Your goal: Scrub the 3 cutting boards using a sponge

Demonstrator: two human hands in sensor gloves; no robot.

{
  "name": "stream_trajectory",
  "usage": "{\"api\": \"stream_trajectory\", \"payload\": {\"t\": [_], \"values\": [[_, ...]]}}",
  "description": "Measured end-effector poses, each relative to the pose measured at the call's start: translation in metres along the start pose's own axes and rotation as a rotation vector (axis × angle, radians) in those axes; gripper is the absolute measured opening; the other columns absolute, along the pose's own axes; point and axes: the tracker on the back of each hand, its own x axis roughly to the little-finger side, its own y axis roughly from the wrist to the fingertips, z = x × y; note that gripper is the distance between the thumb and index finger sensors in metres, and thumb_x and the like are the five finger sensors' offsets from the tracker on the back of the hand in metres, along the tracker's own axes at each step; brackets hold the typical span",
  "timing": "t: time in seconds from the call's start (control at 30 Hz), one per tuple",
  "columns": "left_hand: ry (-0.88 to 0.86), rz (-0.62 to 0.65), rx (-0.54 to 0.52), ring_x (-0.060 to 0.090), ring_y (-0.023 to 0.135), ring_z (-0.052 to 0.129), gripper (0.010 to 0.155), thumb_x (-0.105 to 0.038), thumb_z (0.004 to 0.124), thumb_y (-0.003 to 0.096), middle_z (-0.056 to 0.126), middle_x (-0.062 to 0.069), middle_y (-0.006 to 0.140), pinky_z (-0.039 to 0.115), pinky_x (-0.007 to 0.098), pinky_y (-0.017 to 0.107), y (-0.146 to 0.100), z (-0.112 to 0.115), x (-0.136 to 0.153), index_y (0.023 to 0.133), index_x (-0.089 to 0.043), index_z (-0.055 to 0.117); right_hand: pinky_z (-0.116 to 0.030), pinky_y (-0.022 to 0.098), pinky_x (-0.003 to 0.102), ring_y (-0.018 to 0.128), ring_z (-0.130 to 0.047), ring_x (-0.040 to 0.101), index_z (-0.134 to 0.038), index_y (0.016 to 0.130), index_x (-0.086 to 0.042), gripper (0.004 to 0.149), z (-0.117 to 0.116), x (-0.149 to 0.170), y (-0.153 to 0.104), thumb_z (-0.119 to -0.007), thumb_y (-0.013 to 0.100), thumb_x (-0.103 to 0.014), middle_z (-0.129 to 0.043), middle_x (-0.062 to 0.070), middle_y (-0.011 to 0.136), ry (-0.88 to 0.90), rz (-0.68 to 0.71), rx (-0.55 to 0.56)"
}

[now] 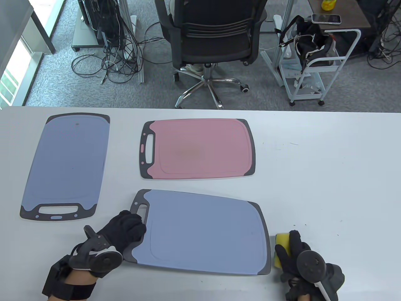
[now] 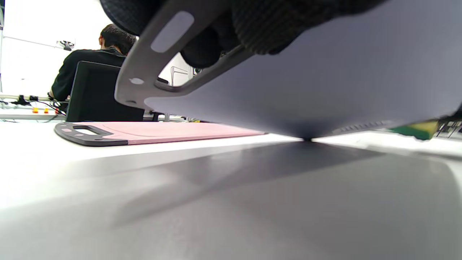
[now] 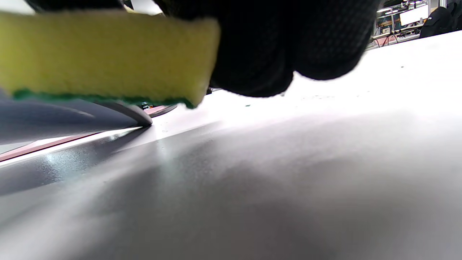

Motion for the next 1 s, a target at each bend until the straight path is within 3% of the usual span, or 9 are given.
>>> {"api": "stream_trajectory", "payload": {"t": [0.1, 0.17, 0.3, 0.6, 0.77, 0.9, 1.0], "values": [[0.111, 0.016, -0.002, 0.023, 0.102, 0.076, 0.042, -0.032, 0.077, 0.0592, 0.071, -0.003, 0.097, 0.061, 0.057, 0.078, 0.002, 0.011, -0.012, 0.096, -0.026, 0.057, -0.081, 0.042, 0.042, 0.048, -0.092, 0.019, -0.064, 0.105, -0.011, 0.075, 0.001, 0.0, -0.001, -0.073, 0.048, -0.059, -0.085, 0.009, 0.073, 0.0, -0.005, 0.014], [0.152, 0.041, -0.06, 0.02, 0.101, 0.077, 0.043, -0.035, 0.078, 0.0581, 0.072, -0.005, 0.096, 0.062, 0.055, 0.079, -0.002, 0.016, -0.016, 0.095, -0.029, 0.058, -0.081, 0.043, 0.042, 0.048, -0.092, 0.019, -0.064, 0.105, -0.011, 0.075, 0.001, 0.001, 0.0, -0.073, 0.048, -0.059, -0.086, 0.009, 0.073, -0.007, -0.006, 0.02], [-0.015, 0.097, -0.127, 0.018, 0.099, 0.08, 0.044, -0.042, 0.083, 0.0555, 0.076, -0.009, 0.093, 0.062, 0.054, 0.079, -0.009, 0.024, -0.007, 0.094, -0.032, 0.064, -0.081, 0.042, 0.042, 0.048, -0.092, 0.019, -0.064, 0.105, -0.011, 0.075, 0.002, 0.002, -0.001, -0.073, 0.048, -0.059, -0.086, 0.009, 0.073, 0.017, -0.013, 0.028], [0.014, 0.175, -0.04, 0.019, 0.1, 0.077, 0.046, -0.046, 0.082, 0.0603, 0.072, -0.008, 0.096, 0.06, 0.053, 0.081, -0.002, 0.028, -0.012, 0.097, -0.031, 0.058, -0.081, 0.042, 0.043, 0.048, -0.092, 0.02, -0.064, 0.104, -0.01, 0.075, 0.004, -0.014, 0.006, -0.073, 0.048, -0.058, -0.086, 0.01, 0.073, 0.041, 0.013, 0.069], [0.016, 0.166, -0.02, 0.019, 0.101, 0.076, 0.046, -0.045, 0.081, 0.0611, 0.07, -0.008, 0.097, 0.059, 0.053, 0.081, 0.0, 0.029, -0.012, 0.097, -0.031, 0.057, -0.082, 0.042, 0.042, 0.049, -0.093, 0.019, -0.064, 0.105, -0.01, 0.075, -0.002, -0.086, 0.029, -0.072, 0.049, -0.059, -0.086, 0.009, 0.074, -0.09, 0.176, 0.01], [0.027, 0.157, 0.002, 0.02, 0.102, 0.075, 0.046, -0.044, 0.081, 0.0616, 0.069, -0.008, 0.098, 0.058, 0.054, 0.081, 0.002, 0.03, -0.013, 0.097, -0.03, 0.056, -0.081, 0.043, 0.043, 0.049, -0.092, 0.02, -0.063, 0.105, -0.01, 0.074, -0.018, -0.165, 0.056, -0.071, 0.049, -0.059, -0.085, 0.01, 0.075, -0.115, 0.293, -0.081], [0.029, 0.156, 0.019, 0.021, 0.102, 0.073, 0.046, -0.044, 0.081, 0.0619, 0.068, -0.007, 0.098, 0.057, 0.054, 0.081, 0.004, 0.031, -0.013, 0.098, -0.03, 0.055, -0.082, 0.043, 0.042, 0.049, -0.093, 0.019, -0.062, 0.105, -0.01, 0.075, -0.044, -0.244, 0.069, -0.071, 0.049, -0.059, -0.086, 0.009, 0.075, -0.182, 0.416, -0.117]]}}
